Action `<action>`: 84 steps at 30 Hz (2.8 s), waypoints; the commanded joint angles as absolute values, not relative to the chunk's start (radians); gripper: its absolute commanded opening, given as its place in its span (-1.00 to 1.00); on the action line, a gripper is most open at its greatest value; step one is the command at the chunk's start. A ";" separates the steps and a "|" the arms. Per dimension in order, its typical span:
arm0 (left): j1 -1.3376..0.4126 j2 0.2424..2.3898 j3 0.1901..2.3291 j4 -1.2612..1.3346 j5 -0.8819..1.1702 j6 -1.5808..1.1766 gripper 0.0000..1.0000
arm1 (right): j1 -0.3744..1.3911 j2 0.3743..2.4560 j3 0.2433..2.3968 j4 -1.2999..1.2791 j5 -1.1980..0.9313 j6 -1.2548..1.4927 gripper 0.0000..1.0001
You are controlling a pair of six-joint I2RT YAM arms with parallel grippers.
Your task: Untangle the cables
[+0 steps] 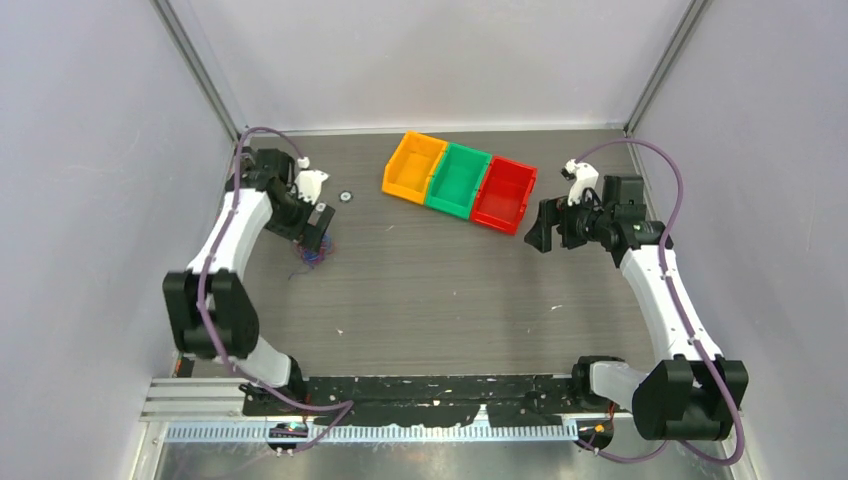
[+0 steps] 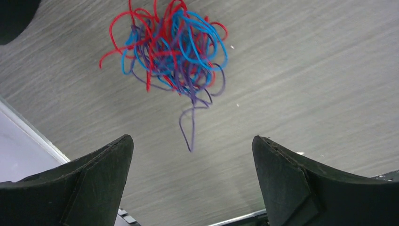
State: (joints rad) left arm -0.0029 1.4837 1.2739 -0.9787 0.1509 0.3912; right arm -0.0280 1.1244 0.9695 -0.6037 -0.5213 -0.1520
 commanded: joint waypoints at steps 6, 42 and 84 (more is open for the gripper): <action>-0.005 1.866 1.477 -0.934 0.124 0.420 0.83 | -0.024 1.148 1.007 -0.614 -0.582 -0.168 0.90; -0.457 1.352 0.795 0.580 0.898 -0.918 -0.91 | 0.504 1.371 1.151 -0.248 -0.782 0.203 0.63; -0.568 1.211 0.924 -0.116 0.974 -0.132 -1.00 | 0.504 1.249 1.173 -0.457 -1.094 -0.123 -0.78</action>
